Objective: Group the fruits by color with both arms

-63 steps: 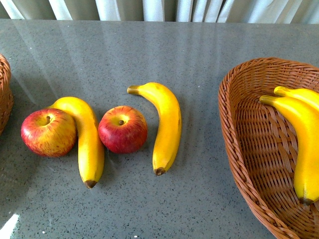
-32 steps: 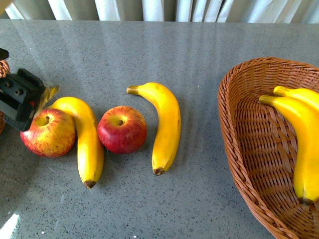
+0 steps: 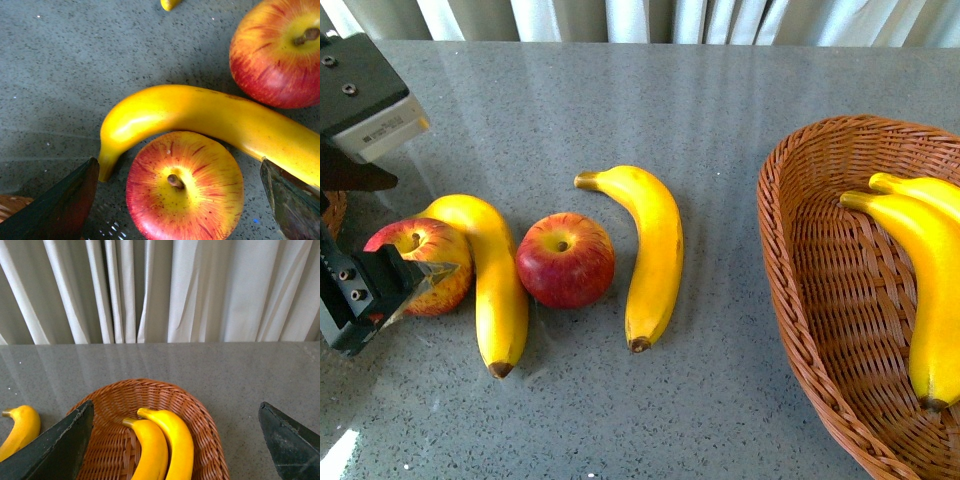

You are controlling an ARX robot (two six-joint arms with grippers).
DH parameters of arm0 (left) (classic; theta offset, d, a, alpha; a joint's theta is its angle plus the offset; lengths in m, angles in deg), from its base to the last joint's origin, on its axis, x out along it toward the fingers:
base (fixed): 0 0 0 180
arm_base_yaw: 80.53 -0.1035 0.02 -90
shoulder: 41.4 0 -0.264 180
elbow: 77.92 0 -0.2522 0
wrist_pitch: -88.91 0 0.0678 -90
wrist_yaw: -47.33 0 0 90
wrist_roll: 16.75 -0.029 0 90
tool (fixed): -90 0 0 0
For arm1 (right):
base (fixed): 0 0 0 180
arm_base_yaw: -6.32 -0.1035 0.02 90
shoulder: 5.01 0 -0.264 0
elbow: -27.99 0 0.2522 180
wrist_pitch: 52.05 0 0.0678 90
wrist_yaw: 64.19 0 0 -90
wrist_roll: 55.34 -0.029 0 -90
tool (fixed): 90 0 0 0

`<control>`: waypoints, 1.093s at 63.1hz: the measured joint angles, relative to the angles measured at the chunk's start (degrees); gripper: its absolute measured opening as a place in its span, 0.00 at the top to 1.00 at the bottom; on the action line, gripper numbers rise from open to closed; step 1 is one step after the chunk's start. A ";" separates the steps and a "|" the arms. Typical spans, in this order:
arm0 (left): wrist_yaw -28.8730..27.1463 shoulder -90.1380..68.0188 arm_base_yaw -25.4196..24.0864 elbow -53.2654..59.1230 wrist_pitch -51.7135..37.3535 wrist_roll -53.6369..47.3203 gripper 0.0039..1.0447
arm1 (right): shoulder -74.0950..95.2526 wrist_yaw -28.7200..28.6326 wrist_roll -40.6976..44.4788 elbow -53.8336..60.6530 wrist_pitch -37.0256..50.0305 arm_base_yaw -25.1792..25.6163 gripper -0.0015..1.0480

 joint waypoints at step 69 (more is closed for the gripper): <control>-1.88 -6.62 -1.40 -5.14 7.69 -5.42 0.26 | 0.00 0.00 -0.02 0.00 0.00 0.00 0.09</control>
